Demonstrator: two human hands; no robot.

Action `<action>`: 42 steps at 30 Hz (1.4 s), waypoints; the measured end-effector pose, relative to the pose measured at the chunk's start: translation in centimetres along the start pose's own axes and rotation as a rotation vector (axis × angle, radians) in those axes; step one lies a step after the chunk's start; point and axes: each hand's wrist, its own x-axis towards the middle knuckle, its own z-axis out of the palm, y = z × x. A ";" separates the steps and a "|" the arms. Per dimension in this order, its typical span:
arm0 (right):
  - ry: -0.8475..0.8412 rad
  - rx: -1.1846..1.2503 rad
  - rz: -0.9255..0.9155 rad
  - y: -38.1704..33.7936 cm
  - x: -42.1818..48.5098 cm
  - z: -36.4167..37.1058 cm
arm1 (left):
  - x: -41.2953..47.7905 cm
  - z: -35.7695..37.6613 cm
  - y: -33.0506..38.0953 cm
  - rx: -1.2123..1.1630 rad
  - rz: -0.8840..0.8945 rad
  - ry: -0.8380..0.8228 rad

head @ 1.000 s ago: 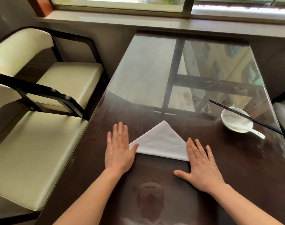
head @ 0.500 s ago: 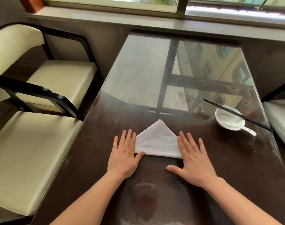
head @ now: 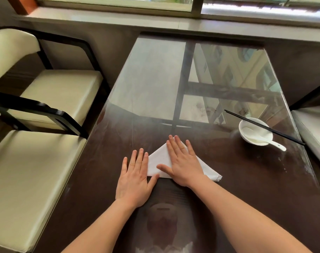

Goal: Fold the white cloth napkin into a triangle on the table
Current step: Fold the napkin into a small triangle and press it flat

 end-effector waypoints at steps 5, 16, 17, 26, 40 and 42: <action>-0.002 0.004 0.089 -0.1 0.2 -0.4 | 0.0 -0.1 -0.1 0.014 -0.011 -0.018; 0.014 -0.024 0.296 5.1 -4.1 0.1 | -0.1 -0.5 0.2 0.034 -0.017 -0.052; 0.006 -0.027 0.334 5.9 -4.7 0.1 | -0.1 -0.6 0.2 0.031 -0.019 -0.049; 0.097 0.005 -0.158 -1.7 -5.8 0.0 | 0.0 0.0 -0.2 0.022 -0.010 -0.043; 0.003 -0.062 0.084 4.6 -11.7 1.6 | 0.0 0.1 -0.2 -0.009 -0.012 -0.036; -0.029 -0.060 0.147 5.3 -12.5 1.2 | 0.0 -0.1 -0.2 -0.014 -0.022 -0.063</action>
